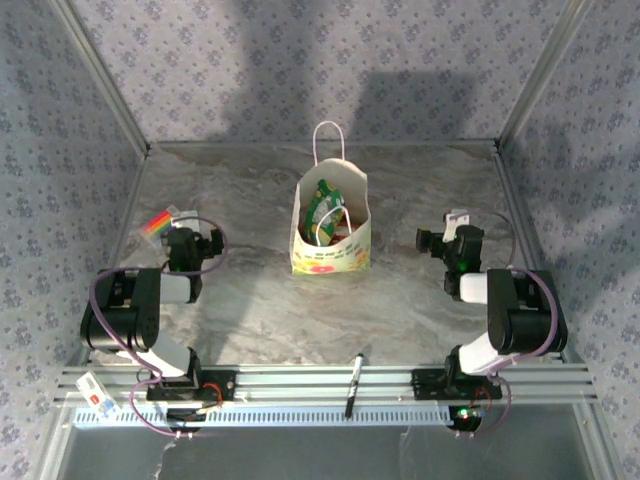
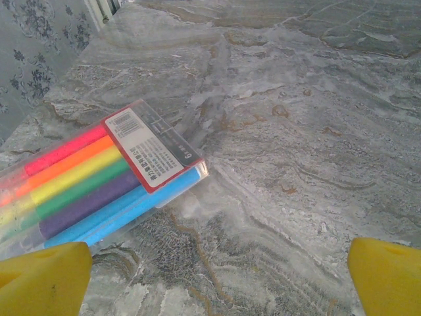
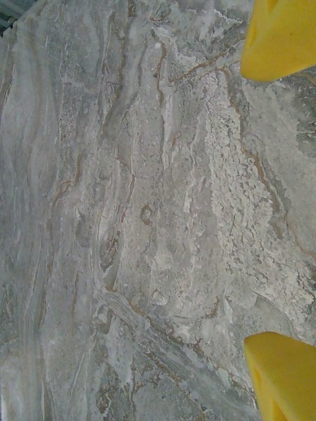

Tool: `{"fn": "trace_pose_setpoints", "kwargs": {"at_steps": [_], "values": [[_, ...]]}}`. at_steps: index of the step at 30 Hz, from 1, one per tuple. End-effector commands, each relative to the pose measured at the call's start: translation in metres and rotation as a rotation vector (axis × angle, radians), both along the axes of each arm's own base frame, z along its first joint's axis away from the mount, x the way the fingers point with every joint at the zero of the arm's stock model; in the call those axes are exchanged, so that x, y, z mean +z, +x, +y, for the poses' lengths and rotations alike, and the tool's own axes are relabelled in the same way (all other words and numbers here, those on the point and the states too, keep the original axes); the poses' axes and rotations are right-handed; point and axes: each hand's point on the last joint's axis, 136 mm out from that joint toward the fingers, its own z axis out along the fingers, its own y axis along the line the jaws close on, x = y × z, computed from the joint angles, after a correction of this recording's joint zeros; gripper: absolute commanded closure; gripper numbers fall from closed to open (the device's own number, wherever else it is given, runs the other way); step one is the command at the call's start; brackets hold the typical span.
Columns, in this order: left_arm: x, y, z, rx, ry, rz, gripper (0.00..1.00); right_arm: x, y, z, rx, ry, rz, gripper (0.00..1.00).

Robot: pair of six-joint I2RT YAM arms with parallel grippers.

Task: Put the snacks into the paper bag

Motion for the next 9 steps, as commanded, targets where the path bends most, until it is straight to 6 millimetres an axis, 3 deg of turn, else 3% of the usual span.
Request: {"fn": "trace_pose_setpoints", "kwargs": {"at_steps": [1,9], "values": [[0.0136,0.0089,-0.0023,-0.011,-0.023,-0.051,0.00,0.0064,0.0058,-0.0015,-0.002,-0.019,-0.022,0.00],[0.0139,0.0090,-0.0021,-0.010,-0.024,-0.052,0.00,0.0060,0.0054,-0.0017,-0.001,-0.018,-0.021,0.00]]}}
